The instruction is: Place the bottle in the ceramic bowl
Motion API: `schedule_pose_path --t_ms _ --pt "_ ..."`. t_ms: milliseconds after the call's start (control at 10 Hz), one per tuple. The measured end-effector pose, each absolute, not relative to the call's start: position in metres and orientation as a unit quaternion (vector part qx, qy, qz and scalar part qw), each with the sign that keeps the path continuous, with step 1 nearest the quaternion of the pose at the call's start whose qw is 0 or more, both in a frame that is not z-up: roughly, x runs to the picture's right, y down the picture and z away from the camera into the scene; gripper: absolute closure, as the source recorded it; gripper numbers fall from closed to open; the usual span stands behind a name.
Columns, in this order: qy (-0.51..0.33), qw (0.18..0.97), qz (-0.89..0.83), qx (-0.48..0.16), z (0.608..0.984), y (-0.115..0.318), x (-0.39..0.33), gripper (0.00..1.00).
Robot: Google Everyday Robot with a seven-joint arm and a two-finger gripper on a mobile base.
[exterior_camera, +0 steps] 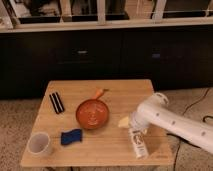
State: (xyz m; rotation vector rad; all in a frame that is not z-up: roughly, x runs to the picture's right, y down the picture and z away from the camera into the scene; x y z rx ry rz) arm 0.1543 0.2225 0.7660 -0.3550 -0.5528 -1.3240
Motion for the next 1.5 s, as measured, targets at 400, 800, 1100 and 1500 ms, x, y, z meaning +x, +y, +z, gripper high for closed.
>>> schedule_pose_path --t_ms 400,800,1100,1500 --pt "-0.25 0.696 -0.65 -0.174 0.778 0.242 0.172 0.2" --pt "-0.249 0.657 -0.688 -0.182 0.784 0.268 0.17 0.2" --pt "-0.246 0.647 -0.697 -0.19 0.788 0.274 0.167 0.38" --pt "-0.233 0.649 -0.693 -0.211 0.793 0.277 0.162 0.66"
